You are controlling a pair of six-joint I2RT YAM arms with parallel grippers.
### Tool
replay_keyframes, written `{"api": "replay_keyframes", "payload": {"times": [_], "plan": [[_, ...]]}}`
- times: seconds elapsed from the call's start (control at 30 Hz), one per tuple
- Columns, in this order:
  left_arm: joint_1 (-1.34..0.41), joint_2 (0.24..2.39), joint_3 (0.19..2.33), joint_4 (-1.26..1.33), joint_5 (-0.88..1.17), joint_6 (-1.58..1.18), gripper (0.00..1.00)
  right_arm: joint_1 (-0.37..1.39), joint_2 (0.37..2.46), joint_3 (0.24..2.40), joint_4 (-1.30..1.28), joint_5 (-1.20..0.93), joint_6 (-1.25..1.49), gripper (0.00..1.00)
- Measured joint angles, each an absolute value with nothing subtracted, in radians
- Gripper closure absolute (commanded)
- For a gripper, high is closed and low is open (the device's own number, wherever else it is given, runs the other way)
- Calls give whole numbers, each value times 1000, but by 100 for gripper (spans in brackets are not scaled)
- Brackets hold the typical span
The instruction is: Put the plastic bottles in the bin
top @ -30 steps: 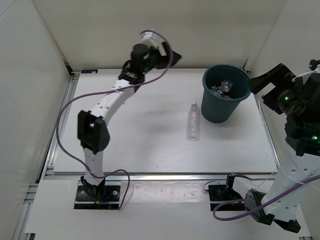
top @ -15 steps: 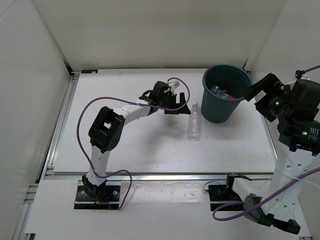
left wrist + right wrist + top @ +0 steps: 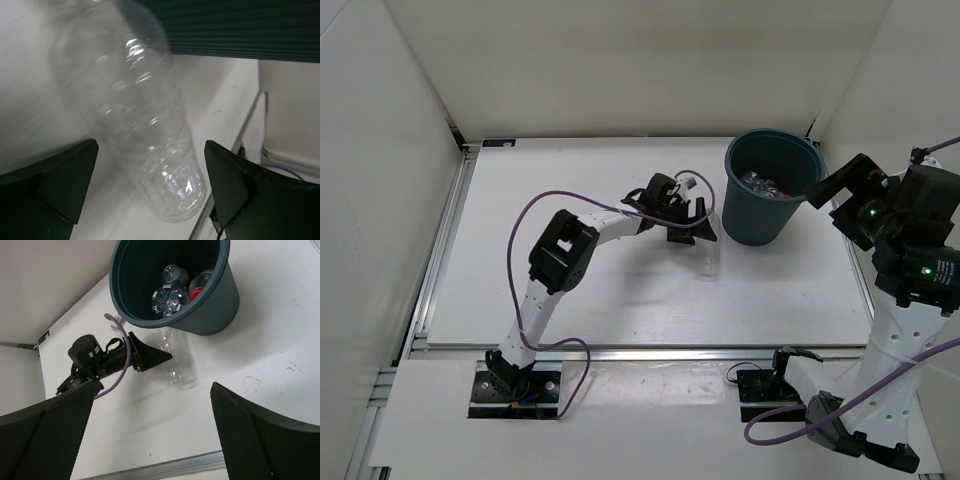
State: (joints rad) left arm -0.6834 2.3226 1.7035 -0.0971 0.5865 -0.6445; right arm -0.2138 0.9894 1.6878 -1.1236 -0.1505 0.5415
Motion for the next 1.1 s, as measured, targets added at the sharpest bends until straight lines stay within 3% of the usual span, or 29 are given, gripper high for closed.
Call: {"api": "replay_keyframes", "payload": {"times": [0.13,0.2,0.23,0.3,0.53,0.73,0.83,1.0,1.1], "plan": [[-703,2429,1837,-88,655,-695,3,-214,986,1680,-1128,-133,535,0],[-705,2454,1867,-86,682,-715,21,-214,981,1674,-1129,-126,532,0],[-706,2466,1876,-89,696,-725,45,-214,977,1671,-1131,-120,529,0],[-706,2481,1878,-93,733,-756,60,-214,971,1668,-1134,-108,522,0],[-657,2401,1741,-80,766,-797,66,-214,952,1625,-1137,-84,516,0],[-542,2248,1702,-158,591,-804,66,-214,952,1589,-1131,-81,522,0],[-493,2249,1891,-189,520,-804,66,-214,953,1581,-1125,-81,529,0],[-491,2424,2536,-124,499,-870,62,-214,953,1574,-1125,-70,548,0],[-523,2400,2555,-20,470,-896,61,-214,956,1574,-1125,-57,562,0]]}}
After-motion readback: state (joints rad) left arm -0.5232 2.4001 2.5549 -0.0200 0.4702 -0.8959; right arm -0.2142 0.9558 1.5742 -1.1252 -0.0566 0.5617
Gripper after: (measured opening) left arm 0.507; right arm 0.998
